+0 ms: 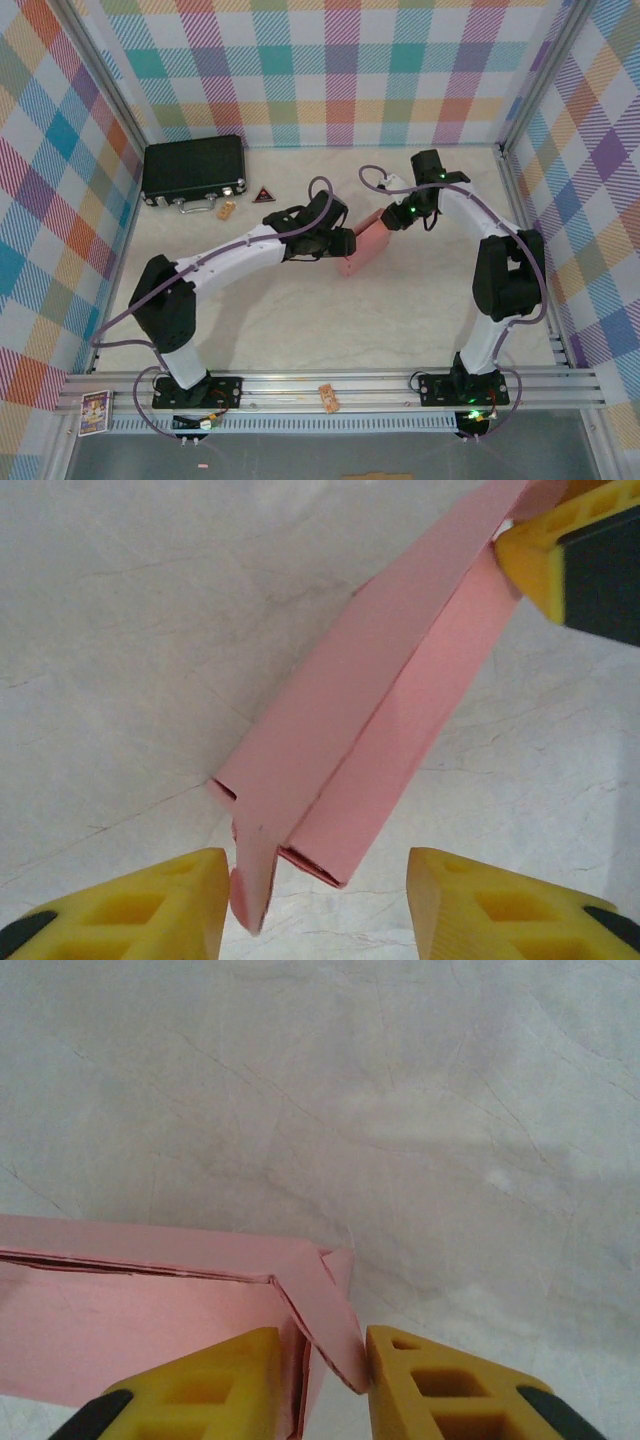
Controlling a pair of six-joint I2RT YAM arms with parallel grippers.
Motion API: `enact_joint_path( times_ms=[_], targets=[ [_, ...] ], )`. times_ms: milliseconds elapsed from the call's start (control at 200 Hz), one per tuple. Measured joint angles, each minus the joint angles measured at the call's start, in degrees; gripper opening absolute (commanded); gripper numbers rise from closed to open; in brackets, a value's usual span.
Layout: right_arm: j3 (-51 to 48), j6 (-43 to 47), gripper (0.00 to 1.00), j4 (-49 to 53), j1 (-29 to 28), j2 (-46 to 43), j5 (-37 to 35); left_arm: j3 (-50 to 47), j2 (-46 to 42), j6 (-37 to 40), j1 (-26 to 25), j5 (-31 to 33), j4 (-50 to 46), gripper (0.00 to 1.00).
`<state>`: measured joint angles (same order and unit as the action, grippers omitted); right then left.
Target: Fold the paper box
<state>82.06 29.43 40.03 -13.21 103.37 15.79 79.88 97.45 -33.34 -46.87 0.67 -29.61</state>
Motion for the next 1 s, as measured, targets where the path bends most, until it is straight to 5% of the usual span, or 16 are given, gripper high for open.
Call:
enact_joint_path(
  times_ms=[345, 635, 1000],
  targets=[
    [-2.1, -0.8, 0.41, 1.4, 0.9, -4.3, -0.3, 7.5, -1.3, 19.7, 0.0, 2.0, -4.8, 1.0],
    [-13.8, -9.0, 0.46, -4.1, 8.7, -15.1, 2.1, 24.9, 13.6, 37.7, 0.0, 1.9, -13.3, 1.0],
    [-21.1, -16.6, 0.46, -8.4, 13.2, -18.7, 3.7, 34.9, 26.1, 43.5, -1.7, 0.8, -22.5, 0.95]
  ],
)
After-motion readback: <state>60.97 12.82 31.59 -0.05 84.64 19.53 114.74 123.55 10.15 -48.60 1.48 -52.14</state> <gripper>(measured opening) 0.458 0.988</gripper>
